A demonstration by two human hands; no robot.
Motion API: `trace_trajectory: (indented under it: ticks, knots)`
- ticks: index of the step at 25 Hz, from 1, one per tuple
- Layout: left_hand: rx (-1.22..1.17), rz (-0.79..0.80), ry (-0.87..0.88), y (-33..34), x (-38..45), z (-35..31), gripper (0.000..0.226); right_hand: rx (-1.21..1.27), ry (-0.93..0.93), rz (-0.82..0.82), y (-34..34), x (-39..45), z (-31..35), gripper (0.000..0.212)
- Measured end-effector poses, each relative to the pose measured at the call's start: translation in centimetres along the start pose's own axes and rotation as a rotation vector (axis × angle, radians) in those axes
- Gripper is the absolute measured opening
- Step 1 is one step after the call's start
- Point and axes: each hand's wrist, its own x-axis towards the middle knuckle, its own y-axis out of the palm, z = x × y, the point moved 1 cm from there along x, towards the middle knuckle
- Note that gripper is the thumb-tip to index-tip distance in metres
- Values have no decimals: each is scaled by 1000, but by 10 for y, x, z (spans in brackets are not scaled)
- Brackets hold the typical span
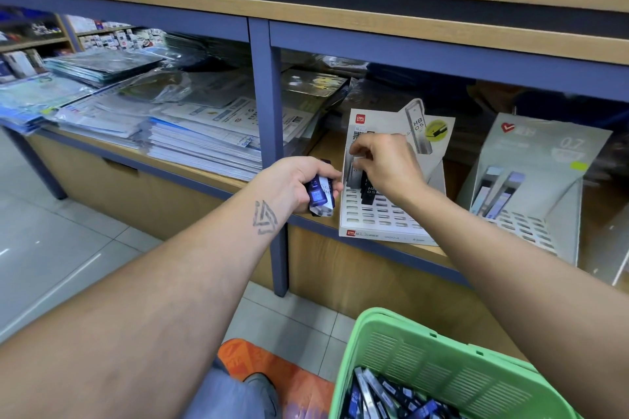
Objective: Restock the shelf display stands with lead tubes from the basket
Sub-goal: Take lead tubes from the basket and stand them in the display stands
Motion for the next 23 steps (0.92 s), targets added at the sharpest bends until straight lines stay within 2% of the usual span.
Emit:
trace_trajectory:
  ticks: [7,13,17,20,23]
  knots:
    - [5,4,-11,-2,0,-1,18,72,25,42,5,3,-7,17]
    - [8,1,-8,0,2,0,16,-199,-2,29,12,7,-2,14]
    - [15,19,5,2,1,0,12,-240,-15,26,6,7,3,21]
    - [13,68,15,6,-1,0,9,16,27,-24,-8,1,9,21]
    - [-38,122,48,12,-3,0,4,390,243,30,-21,-15,17,13]
